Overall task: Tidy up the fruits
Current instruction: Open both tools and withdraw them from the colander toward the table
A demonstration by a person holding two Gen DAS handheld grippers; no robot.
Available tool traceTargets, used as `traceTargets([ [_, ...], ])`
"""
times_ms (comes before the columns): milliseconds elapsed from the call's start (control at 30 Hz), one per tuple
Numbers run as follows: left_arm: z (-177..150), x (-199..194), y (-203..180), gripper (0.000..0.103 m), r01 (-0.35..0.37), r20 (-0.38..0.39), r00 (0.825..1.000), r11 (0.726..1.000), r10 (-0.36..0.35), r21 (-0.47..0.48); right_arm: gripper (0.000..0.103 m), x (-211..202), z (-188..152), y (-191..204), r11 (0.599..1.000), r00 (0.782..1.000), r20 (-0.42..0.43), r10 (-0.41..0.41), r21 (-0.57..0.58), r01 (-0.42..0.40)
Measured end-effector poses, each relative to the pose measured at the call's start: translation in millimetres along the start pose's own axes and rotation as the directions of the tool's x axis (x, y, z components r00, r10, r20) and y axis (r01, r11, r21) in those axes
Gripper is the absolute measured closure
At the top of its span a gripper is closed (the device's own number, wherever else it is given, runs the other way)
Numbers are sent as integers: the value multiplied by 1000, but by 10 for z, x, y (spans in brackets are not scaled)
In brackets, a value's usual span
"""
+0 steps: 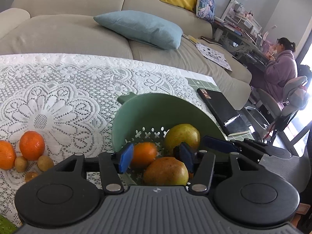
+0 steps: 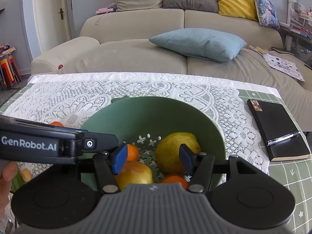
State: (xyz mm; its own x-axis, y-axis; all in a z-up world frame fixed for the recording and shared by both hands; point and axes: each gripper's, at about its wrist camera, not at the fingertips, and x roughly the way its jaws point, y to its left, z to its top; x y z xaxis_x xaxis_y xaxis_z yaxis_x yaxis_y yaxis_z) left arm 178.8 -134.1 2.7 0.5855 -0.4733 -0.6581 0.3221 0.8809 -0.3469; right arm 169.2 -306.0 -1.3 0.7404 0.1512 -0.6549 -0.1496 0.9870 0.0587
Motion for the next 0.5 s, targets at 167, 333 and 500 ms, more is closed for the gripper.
traceTargets([
  [167,3,-144,10,39,-16,33,999,1000,15,15,45,-52,22,51,1000,999,27,18,9,-18],
  [333,-13,-301,101,39,-76,57,996,997,74,30,43,-79,43,171,999,998,50,42,-3,-42],
  [500,-22,-468,248,39,-123,70,990,992,120,27,42,-127,69,339,996,992,92,84,-32,-81],
])
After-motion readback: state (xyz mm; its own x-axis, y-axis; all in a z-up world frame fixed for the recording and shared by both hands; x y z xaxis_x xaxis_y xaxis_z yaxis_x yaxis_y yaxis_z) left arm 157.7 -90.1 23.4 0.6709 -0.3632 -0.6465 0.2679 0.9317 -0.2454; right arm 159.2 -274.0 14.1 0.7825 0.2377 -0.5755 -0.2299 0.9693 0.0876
